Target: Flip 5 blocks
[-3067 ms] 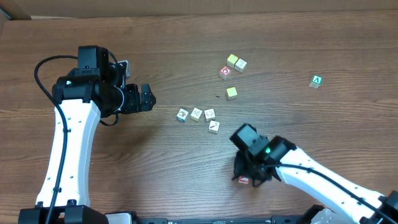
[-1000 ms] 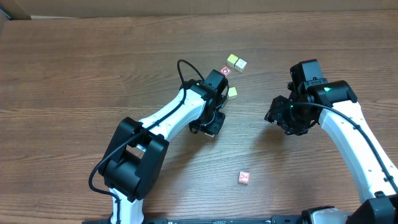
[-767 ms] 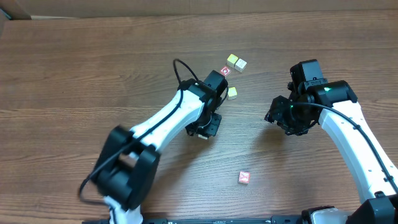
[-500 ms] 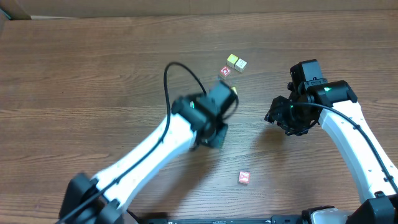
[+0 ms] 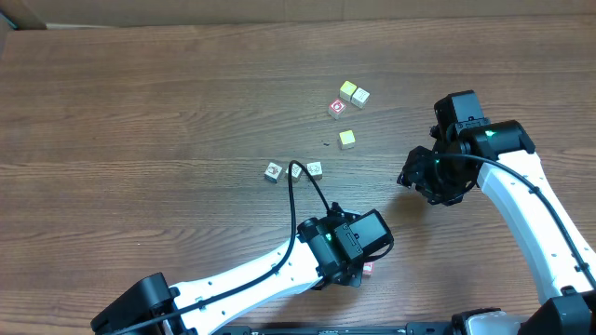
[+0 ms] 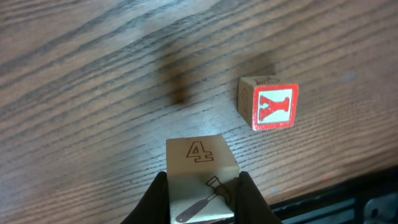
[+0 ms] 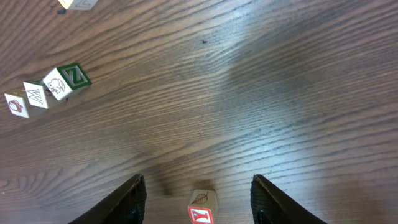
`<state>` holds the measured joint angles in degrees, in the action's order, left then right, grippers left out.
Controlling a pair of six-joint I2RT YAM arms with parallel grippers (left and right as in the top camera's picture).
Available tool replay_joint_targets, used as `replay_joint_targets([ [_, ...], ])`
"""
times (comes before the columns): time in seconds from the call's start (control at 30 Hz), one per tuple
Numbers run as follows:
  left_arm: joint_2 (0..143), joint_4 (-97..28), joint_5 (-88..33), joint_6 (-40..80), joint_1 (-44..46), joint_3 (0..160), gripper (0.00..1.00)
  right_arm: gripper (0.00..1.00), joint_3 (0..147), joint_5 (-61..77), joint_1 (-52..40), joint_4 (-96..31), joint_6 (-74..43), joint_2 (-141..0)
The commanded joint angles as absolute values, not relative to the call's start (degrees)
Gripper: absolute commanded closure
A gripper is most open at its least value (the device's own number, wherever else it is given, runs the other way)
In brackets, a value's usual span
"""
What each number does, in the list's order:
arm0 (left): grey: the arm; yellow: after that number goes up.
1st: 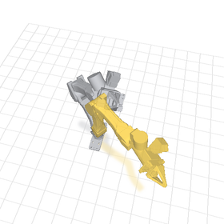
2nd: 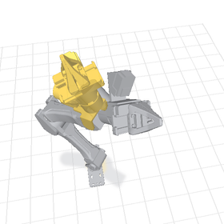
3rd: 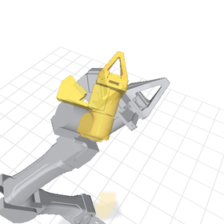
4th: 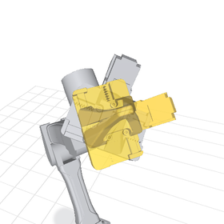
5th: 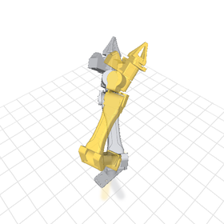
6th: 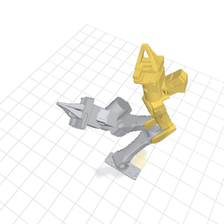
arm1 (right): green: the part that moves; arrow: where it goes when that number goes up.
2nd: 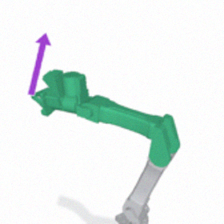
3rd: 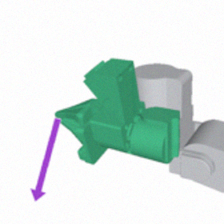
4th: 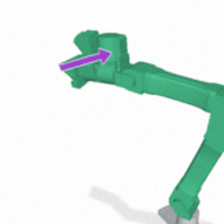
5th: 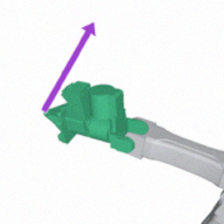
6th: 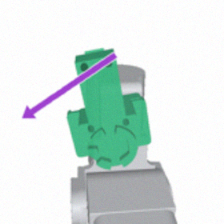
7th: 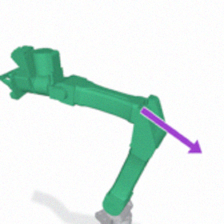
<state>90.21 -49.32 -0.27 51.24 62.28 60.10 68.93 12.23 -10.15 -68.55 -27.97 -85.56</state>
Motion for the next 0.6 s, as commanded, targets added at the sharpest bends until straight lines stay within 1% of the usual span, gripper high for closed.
replay_joint_targets([
  [0.0, 91.1, -48.0, 3.1, 57.5, 62.0, 59.2, 0.96, 0.45, 70.4, 12.6, -10.0, -68.9, -27.3, -84.8],
  [0.23, 95.0, -41.8, 0.2, 56.1, 62.0, 58.6, 0.96, 0.45, 70.4, 12.6, -10.0, -69.4, -27.3, -84.8],
  [0.57, 100.1, -41.3, -0.6, 57.2, 62.0, 58.6, 0.96, 0.45, 70.4, 12.6, -10.0, -69.6, -27.2, -84.8],
])
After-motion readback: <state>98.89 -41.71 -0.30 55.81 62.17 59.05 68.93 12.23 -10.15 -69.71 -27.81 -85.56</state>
